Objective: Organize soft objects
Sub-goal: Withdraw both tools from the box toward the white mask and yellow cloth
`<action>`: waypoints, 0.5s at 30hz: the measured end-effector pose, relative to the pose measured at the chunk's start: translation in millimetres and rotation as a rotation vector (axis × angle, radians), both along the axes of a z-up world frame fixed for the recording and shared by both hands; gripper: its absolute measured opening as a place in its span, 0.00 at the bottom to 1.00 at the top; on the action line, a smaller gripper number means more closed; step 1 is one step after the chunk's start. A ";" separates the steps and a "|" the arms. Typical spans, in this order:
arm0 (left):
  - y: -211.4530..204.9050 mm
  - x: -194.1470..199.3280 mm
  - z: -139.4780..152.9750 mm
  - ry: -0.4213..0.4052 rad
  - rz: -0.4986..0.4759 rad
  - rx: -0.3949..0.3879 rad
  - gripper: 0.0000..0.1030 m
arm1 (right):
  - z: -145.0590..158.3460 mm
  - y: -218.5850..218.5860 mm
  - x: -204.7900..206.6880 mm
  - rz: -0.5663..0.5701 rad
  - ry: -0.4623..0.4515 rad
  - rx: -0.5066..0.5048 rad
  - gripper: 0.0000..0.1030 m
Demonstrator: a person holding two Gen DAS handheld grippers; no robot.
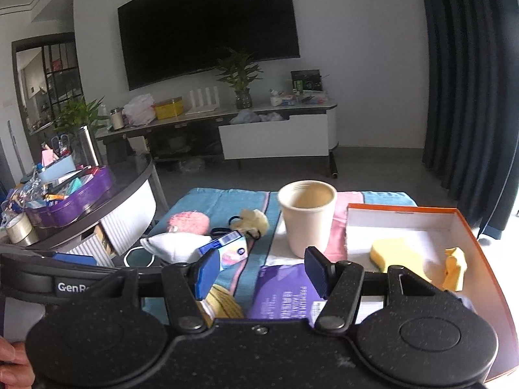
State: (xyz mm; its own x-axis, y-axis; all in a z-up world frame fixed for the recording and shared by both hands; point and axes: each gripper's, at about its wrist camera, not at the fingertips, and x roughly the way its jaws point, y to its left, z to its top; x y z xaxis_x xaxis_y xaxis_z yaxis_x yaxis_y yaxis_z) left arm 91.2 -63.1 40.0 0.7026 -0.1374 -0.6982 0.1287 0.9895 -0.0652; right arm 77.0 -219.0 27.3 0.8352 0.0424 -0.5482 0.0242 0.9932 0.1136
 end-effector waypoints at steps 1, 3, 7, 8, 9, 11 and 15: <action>2.7 -0.1 -0.4 0.001 0.004 0.000 0.95 | -0.3 2.8 1.0 0.005 0.002 -0.001 0.69; 8.1 -0.2 -2.0 0.003 0.011 0.001 0.95 | -2.1 7.6 3.2 0.016 0.008 0.001 0.69; 18.5 -0.4 -5.3 0.011 0.022 -0.002 0.95 | -5.5 17.4 7.0 0.035 0.022 0.002 0.69; 21.2 -0.6 -6.5 0.013 0.027 -0.003 0.95 | -6.5 20.2 8.2 0.040 0.026 -0.001 0.69; 23.0 -0.5 -7.5 0.015 0.030 -0.005 0.95 | -7.6 23.0 9.3 0.045 0.030 -0.003 0.69; 28.6 -0.4 -10.2 0.022 0.038 -0.008 0.95 | -9.9 27.6 11.1 0.057 0.037 -0.004 0.69; 38.3 0.1 -15.4 0.034 0.054 -0.012 0.95 | -15.7 34.1 16.4 0.080 0.053 0.001 0.69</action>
State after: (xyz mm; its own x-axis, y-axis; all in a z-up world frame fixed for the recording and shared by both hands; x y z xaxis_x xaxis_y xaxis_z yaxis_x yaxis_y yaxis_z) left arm 91.3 -24.8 24.5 0.6848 -0.1084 -0.7206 0.0728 0.9941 -0.0803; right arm 93.4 -184.9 11.6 0.7988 0.1080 -0.5919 -0.0490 0.9922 0.1149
